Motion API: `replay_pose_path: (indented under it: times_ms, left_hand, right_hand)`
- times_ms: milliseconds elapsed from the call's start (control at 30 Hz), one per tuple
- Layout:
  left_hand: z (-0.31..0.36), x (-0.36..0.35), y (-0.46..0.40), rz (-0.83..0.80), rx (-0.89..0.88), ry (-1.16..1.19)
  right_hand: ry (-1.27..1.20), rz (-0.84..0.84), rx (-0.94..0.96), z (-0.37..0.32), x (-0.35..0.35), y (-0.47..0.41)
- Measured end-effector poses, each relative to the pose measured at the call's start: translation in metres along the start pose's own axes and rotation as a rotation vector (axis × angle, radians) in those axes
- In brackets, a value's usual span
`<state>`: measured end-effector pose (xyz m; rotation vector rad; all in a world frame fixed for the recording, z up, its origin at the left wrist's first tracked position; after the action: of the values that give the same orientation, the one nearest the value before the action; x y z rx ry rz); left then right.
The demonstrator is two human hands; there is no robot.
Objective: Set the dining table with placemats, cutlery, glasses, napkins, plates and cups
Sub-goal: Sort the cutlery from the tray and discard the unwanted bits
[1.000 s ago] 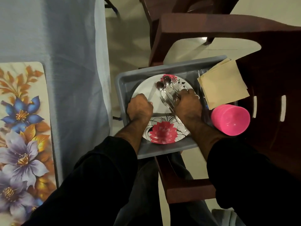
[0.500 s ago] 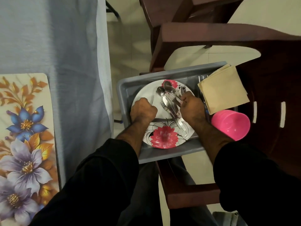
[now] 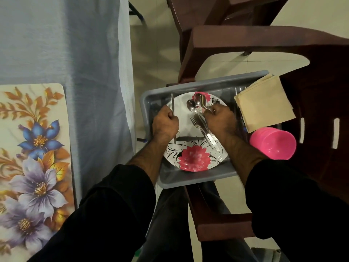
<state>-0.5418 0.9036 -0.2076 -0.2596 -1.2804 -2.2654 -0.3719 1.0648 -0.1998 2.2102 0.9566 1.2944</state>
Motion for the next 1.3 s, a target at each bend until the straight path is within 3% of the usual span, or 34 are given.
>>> replay_pose_path:
  times_ms: [233, 367, 867, 1100, 1300]
  left_hand:
    - [-0.011, -0.005, 0.003, -0.052, -0.037, 0.178]
    - [-0.014, -0.005, 0.000, -0.088, -0.037, 0.199]
    - [0.011, 0.007, 0.065, -0.088, -0.037, 0.215]
    - [0.020, 0.019, 0.138, -0.034, -0.035, 0.259]
    - [0.019, 0.037, 0.216, -0.049, -0.018, 0.340]
  right_hand:
    - [0.107, -0.027, -0.071, -0.007, -0.005, -0.005]
    - [0.124, -0.043, -0.002, 0.001, -0.003, -0.001]
    - [-0.319, -0.185, 0.110, 0.022, 0.039, 0.042]
    - [-0.297, -0.260, 0.070, 0.026, 0.063, 0.062]
    - [-0.466, -0.325, 0.097, -0.021, 0.100, 0.135]
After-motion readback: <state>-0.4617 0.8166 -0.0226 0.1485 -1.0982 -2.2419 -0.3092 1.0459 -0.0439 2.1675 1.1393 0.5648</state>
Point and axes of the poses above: each hand's wrist, its own y-axis away from the middle knuckle, its own x-axis out of the back of the hand, z = x × y, the point moved 7 cm from there along -y, towards the middle knuckle, and after that the axes turned 12 degrees about -z, right-handed, at the moved point
